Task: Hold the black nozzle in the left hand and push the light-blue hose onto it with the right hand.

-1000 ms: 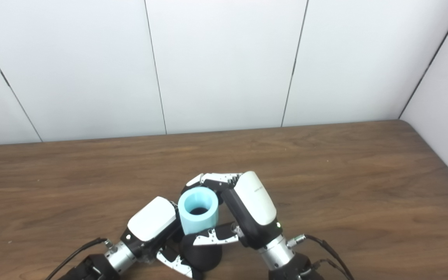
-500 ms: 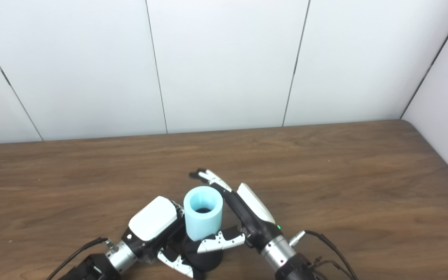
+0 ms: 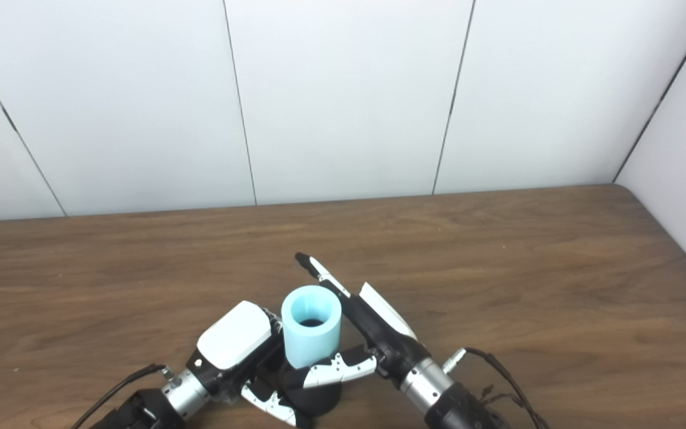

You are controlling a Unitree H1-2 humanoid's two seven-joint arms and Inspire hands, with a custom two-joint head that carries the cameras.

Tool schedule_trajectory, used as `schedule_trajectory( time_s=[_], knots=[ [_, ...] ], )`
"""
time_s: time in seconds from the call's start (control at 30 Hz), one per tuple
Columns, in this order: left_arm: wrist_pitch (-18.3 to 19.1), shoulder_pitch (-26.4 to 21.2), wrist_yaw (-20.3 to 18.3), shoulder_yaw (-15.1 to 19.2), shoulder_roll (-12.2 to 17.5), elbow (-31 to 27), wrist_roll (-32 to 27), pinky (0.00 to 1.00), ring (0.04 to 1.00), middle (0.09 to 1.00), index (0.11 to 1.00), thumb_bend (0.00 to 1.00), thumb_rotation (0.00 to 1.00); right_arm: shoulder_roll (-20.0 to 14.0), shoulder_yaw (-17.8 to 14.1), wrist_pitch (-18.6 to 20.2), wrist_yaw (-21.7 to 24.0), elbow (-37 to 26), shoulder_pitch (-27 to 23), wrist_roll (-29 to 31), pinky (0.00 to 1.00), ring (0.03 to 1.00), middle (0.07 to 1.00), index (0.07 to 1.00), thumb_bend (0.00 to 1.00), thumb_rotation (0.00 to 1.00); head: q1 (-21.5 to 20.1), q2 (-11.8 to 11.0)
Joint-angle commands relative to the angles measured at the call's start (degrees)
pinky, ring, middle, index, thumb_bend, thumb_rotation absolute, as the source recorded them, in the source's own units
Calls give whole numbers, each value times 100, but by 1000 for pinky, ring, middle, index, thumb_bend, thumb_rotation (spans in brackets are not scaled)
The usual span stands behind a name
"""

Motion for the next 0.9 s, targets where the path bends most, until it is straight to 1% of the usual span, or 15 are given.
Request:
schedule_trajectory(
  time_s=[0.0,0.03,0.07,0.13,0.33,0.37,0.47,0.5,0.57,0.63,0.67,0.7,0.77,0.8,0.87],
  knots=[
    [82,238,-375,-241,8,225,286,178,239,383,487,515,0,-79,-163,-118,-3,-296,-70,329,1000,1000,1000,1000,1000,474,-6,11],
    [79,239,-372,-238,6,229,279,174,234,382,486,515,0,-137,-225,-125,35,-346,-44,464,1000,1000,1000,1000,1000,477,-6,11],
    [76,239,-367,-237,5,233,275,169,230,435,482,521,0,-176,-265,-128,60,-379,-27,556,1000,1000,1000,1000,1000,469,-6,11],
    [84,236,-369,-237,8,231,285,166,227,464,479,524,0,-291,-350,-270,86,-441,6,669,1000,1000,1000,1000,1000,470,-18,13],
    [60,225,-343,-242,13,267,294,173,233,472,479,525,0,-596,-723,-614,-44,-632,108,751,1000,1000,1000,1000,1000,550,-18,8],
    [60,227,-348,-241,15,263,289,176,236,419,483,519,0,-626,-790,-636,-76,-665,125,730,1000,1000,1000,1000,1000,586,-19,9],
    [68,229,-361,-243,19,256,292,178,237,387,485,516,0,-669,-1006,-787,-160,-712,155,731,1000,1000,1000,1000,1000,613,-19,8],
    [72,229,-372,-245,20,250,294,176,235,428,482,520,0,-675,-1079,-828,-199,-748,160,700,1000,1000,1000,1000,1000,632,-13,6],
    [75,230,-380,-247,22,245,296,176,234,463,479,524,0,-677,-1176,-892,-255,-813,158,681,1000,1000,1000,1000,1000,653,-12,11],
    [77,230,-377,-250,23,249,303,182,241,404,485,518,0,-675,-1234,-987,-286,-853,148,695,1000,1000,1000,1000,1000,649,-9,13],
    [63,226,-345,-253,22,264,318,184,243,392,486,516,0,-687,-1248,-1090,-298,-902,142,646,1000,1000,1000,1000,1000,649,-12,16],
    [60,221,-341,-258,22,268,327,181,240,388,486,516,0,-709,-1249,-1177,-300,-956,142,564,971,1000,1000,1000,1000,656,-13,14],
    [54,216,-332,-261,22,275,334,179,240,384,487,515,0,-746,-1236,-1253,-290,-1062,156,452,949,1000,1000,1000,1000,666,-13,14],
    [49,215,-326,-261,23,281,332,175,236,427,483,520,0,-768,-1225,-1241,-271,-1139,174,401,961,1000,1000,1000,1000,662,-13,14],
    [35,209,-309,-261,21,298,327,170,231,460,479,523,0,-786,-1204,-1199,-245,-1257,197,345,964,1000,1000,1000,1000,658,-10,13]
  ],
)
